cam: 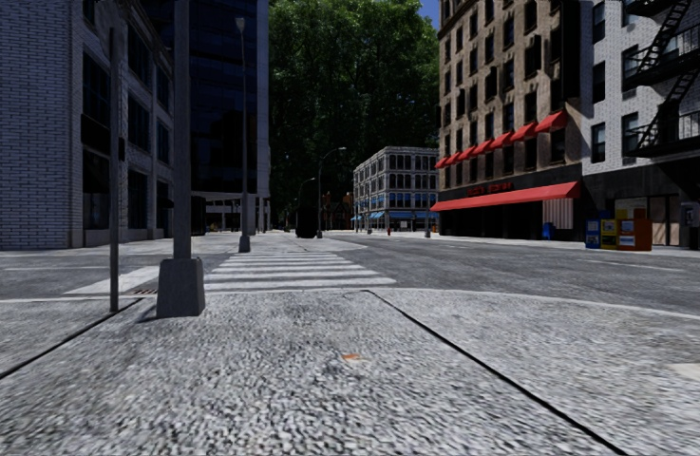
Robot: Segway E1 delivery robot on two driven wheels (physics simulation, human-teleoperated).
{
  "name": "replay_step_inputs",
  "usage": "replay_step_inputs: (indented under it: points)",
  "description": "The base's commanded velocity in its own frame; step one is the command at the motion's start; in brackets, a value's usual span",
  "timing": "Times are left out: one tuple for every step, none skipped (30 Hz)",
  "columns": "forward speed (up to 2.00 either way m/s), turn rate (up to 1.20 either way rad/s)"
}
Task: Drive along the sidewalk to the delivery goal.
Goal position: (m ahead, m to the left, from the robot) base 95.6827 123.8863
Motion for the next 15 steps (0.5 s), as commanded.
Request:
replay_step_inputs:
  points:
    - [2.0, 0.0]
    - [2.0, 0.0]
    - [2.0, 0.0]
    - [2.0, 0.0]
    - [2.0, 0.0]
    - [2.0, 0.0]
    - [2.0, 0.0]
    - [2.0, 0.0]
    - [2.0, 0.0]
    - [2.0, 0.0]
    - [2.0, 0.0]
    - [2.0, 0.0]
    - [2.0, 0.0]
    - [2.0, 0.0]
    - [2.0, 0.0]
